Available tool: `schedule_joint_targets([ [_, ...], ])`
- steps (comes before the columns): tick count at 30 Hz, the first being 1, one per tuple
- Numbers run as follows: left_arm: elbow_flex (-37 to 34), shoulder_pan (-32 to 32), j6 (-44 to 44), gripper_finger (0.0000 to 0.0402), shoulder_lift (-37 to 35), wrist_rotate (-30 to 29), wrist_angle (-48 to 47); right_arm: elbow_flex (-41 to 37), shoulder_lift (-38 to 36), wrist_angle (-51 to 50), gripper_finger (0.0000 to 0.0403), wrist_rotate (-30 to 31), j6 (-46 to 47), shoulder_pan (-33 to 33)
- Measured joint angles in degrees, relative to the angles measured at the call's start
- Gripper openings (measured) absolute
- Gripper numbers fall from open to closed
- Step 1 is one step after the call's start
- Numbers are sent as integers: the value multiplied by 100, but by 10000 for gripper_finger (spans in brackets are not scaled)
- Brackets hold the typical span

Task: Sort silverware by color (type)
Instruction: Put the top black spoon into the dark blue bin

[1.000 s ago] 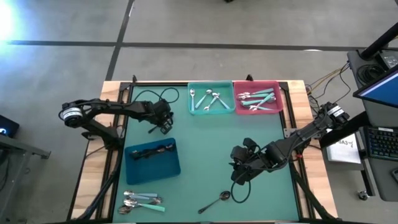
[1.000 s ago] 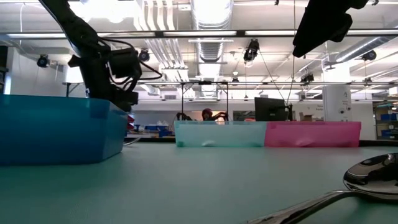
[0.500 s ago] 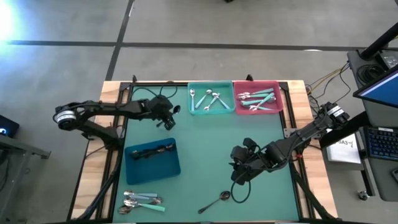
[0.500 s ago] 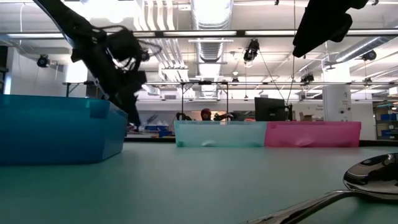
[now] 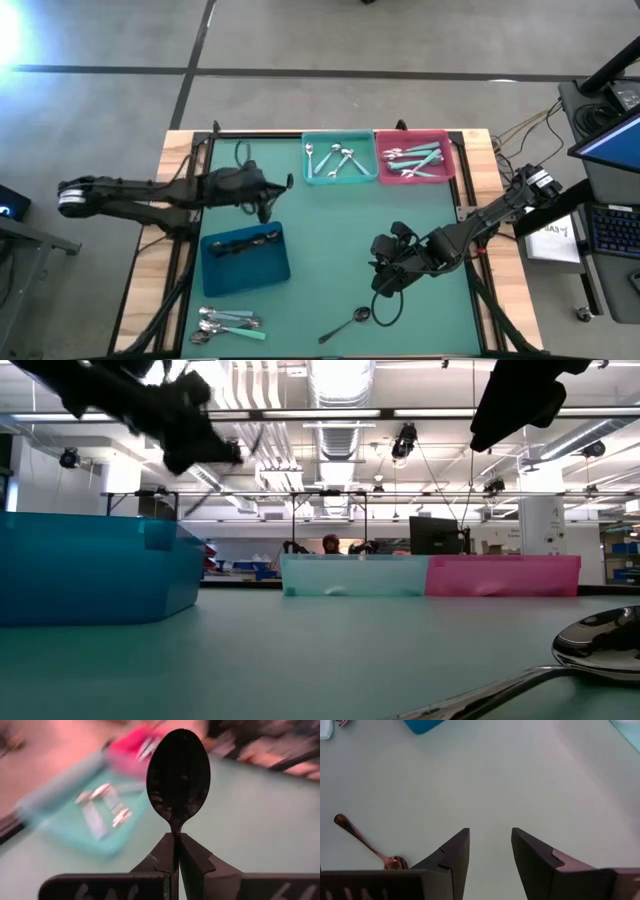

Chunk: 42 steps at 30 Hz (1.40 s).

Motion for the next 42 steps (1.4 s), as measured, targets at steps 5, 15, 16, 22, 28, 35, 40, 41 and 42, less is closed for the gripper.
schedule_joint_targets([
  [5, -53, -1007, -206, 0, -463, -71, 525, 0, 0, 79, 137, 0, 0, -1],
  [15, -64, -3032, -2151, 0, -590, -46, -1051, 0, 0, 118, 137, 1, 0, 0],
  [16, -61, -3160, -2387, 0, -593, -40, -1252, 0, 0, 117, 137, 0, 0, 0],
  [22, 42, -3701, -3984, 0, -510, 48, -3194, 0, 0, 116, 137, 0, 0, -2],
  [28, 216, -3853, -4736, 1, -342, 379, -4222, 0, 0, 117, 137, 0, 0, -2],
  [35, 384, -3853, -5062, 36, -239, 406, -4618, 0, 0, 117, 137, 1, 0, -2],
  [40, 574, -3853, -4909, 79, -71, 404, -4725, 0, 0, 118, 137, 0, 0, -2],
  [41, 629, -3853, -4860, 90, -20, 404, -4710, 0, 0, 116, 137, 0, 0, -2],
  [42, 709, -3853, -4798, 100, 29, 401, -4707, 0, 0, 115, 137, 2, 0, -2],
])
